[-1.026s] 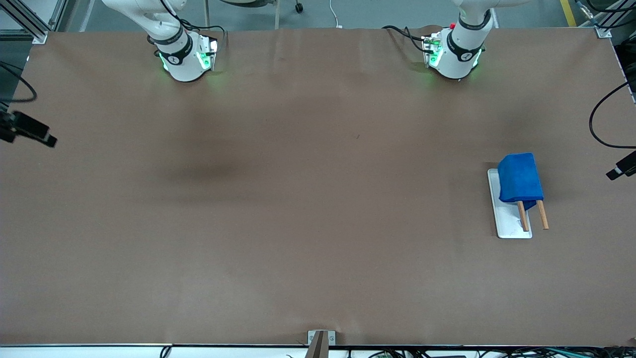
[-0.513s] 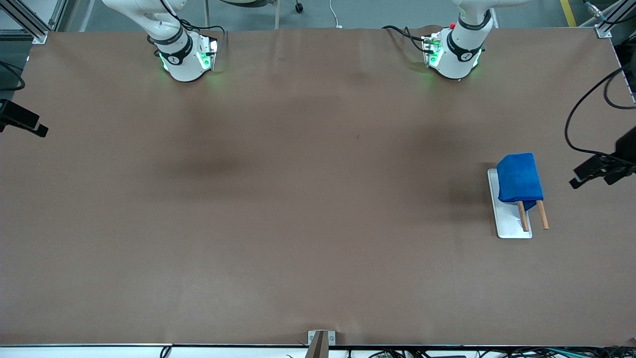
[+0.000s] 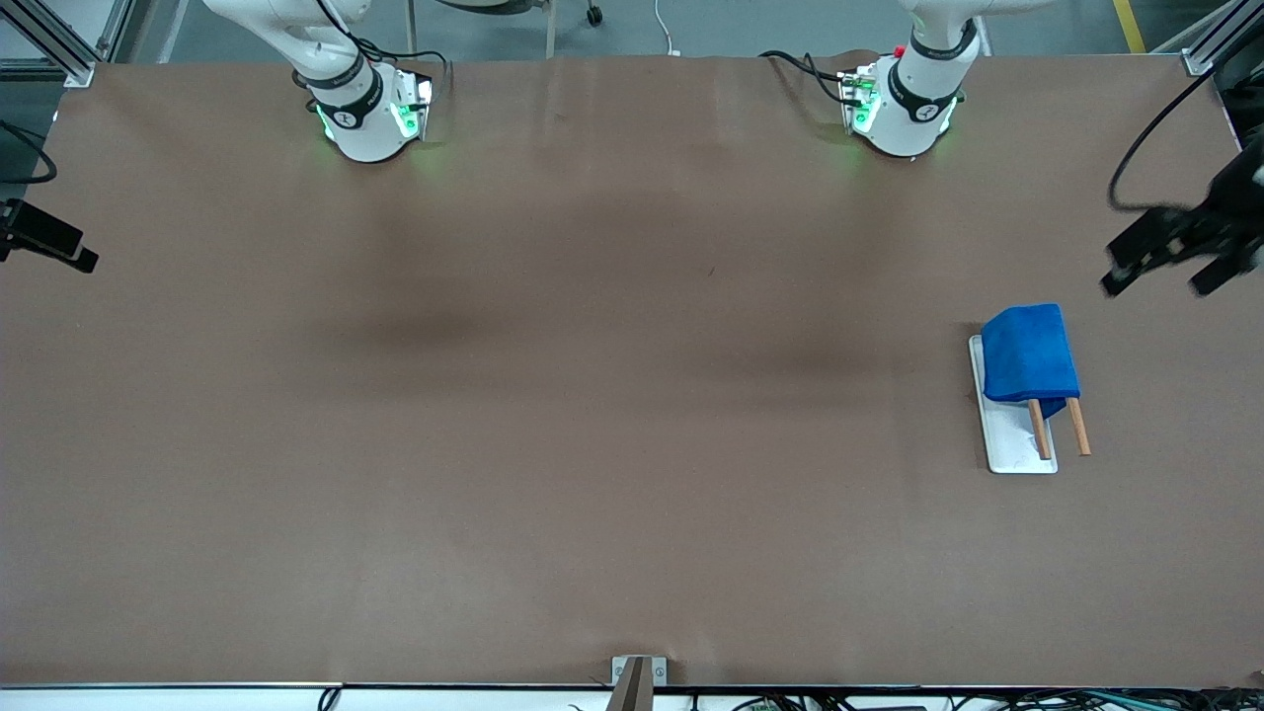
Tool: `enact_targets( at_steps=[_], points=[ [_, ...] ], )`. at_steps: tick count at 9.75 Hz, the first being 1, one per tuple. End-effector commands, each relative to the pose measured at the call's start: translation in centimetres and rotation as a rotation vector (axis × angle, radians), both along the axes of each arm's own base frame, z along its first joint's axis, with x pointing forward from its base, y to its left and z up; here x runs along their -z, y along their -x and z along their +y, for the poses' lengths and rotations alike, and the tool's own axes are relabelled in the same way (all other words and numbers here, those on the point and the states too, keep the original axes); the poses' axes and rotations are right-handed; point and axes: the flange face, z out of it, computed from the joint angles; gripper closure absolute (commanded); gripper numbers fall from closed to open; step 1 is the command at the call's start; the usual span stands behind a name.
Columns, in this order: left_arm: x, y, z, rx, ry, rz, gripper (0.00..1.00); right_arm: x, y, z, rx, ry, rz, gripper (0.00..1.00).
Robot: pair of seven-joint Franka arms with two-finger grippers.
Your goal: Right arm passes towel to left arm to hang
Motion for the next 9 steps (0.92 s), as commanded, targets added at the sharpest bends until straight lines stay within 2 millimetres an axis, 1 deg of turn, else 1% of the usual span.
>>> enact_targets(
  at_steps=[1,2,3,5,6,9],
  points=[
    [-0.8,-0.6,0.2,0.004,-0.029,0.092,0.00,-0.6,0.2,0.3,0.018,0.030,0.004,0.00],
    [-1.2,0.4,0.3,0.001,-0.030,0.118,0.00,-0.6,0.2,0.1,0.022,0.027,0.000,0.00],
    [-1.5,1.4,-0.8,0.012,-0.033,0.138,0.00,-0.5,0.1,-0.4,0.031,0.023,0.000,0.00],
    [-0.2,1.2,-1.4,0.005,-0.073,0.163,0.00,-0.7,0.2,-0.9,0.039,0.016,-0.006,0.00],
    [0.0,1.1,-2.0,0.017,-0.100,0.162,0.00,-0.7,0.3,-0.7,0.038,0.016,-0.003,0.00],
    [0.2,0.9,-1.8,0.014,-0.094,0.163,0.00,-0.8,0.4,-0.8,0.039,0.014,-0.003,0.00]
  ],
)
